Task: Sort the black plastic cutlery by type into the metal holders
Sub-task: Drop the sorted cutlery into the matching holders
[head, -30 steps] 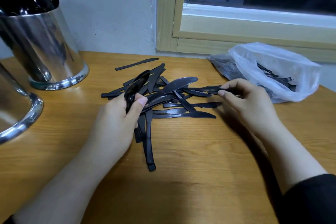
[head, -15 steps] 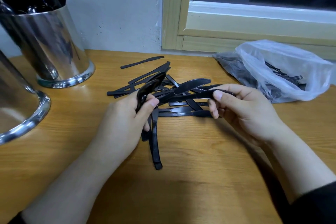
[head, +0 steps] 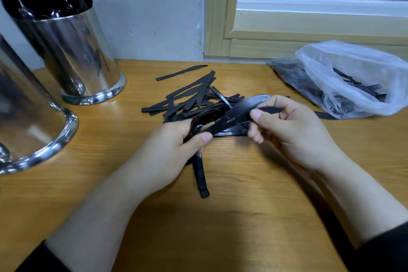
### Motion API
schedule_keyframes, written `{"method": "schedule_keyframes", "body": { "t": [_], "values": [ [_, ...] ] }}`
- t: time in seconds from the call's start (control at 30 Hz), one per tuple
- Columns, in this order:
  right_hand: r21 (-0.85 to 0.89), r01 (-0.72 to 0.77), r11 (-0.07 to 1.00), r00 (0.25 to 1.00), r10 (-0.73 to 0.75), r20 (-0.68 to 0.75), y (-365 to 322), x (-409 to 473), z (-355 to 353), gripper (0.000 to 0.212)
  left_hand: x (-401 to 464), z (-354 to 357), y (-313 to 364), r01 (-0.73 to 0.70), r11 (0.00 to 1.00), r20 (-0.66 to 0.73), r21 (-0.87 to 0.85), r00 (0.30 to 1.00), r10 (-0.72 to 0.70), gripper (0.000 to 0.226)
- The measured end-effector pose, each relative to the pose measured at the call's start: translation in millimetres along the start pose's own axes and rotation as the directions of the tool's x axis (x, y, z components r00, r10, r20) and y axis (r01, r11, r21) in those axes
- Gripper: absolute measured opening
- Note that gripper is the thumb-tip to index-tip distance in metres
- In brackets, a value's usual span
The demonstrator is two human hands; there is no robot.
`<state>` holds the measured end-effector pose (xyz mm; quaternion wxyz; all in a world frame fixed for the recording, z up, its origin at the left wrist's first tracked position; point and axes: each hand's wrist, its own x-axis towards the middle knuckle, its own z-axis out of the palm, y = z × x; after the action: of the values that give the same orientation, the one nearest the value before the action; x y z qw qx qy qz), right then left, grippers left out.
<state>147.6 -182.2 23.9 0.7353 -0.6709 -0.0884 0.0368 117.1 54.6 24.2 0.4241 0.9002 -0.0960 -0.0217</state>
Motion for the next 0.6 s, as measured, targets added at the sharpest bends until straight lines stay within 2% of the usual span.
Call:
{"method": "schedule_keyframes", "body": {
  "t": [0.07, 0.1, 0.13, 0.2, 0.27, 0.33, 0.4, 0.47, 0.6],
  "values": [
    [-0.022, 0.003, 1.000, 0.996, -0.005, -0.085, 0.9, -2.9, 14.2, 0.032, -0.4, -0.5, -3.1, 0.033, 0.998, -0.025, -0.056, 0.999, -0.035, 0.020],
    [-0.122, 0.010, 0.992, 0.989, -0.028, -0.146, 1.6, -4.5, 20.8, 0.025, 0.2, -3.5, -7.0, 0.051, 0.991, -0.080, -0.123, 0.995, -0.061, 0.018],
    [-0.299, 0.009, 0.954, 0.982, -0.064, -0.176, 2.3, -6.2, 26.6, 0.022, 1.6, -8.2, -12.3, 0.065, 0.975, -0.149, -0.214, 0.984, -0.098, 0.018],
    [-0.651, 0.000, 0.759, 0.993, -0.077, -0.090, 4.9, -10.8, 39.1, 0.024, 1.9, -18.7, -21.5, 0.087, 0.941, -0.242, -0.328, 0.955, -0.173, 0.021],
    [-0.821, 0.008, 0.571, 1.000, 0.003, 0.013, 6.3, -16.6, 57.8, 0.036, -1.1, -23.3, -27.9, 0.105, 0.926, -0.275, -0.363, 0.937, -0.214, 0.021],
    [-0.914, 0.039, 0.404, 0.997, 0.042, 0.061, 9.4, -19.2, 76.1, 0.055, -4.8, -21.7, -31.0, 0.110, 0.912, -0.301, -0.395, 0.922, -0.242, 0.022],
    [-0.952, 0.056, 0.299, 0.998, 0.018, 0.064, 10.4, -21.7, 87.9, 0.064, -5.7, -18.8, -33.6, 0.119, 0.908, -0.323, -0.401, 0.909, -0.262, 0.022],
    [-0.964, 0.054, 0.261, 0.998, 0.001, 0.056, 10.9, -24.3, 92.1, 0.063, -4.5, -17.8, -31.9, 0.123, 0.908, -0.342, -0.401, 0.899, -0.273, 0.024],
    [-0.971, 0.007, 0.238, 1.000, 0.023, 0.013, 9.1, -25.3, 89.0, 0.042, -4.7, -18.4, -25.9, 0.109, 0.907, -0.345, -0.406, 0.901, -0.263, 0.025]
  ]
}}
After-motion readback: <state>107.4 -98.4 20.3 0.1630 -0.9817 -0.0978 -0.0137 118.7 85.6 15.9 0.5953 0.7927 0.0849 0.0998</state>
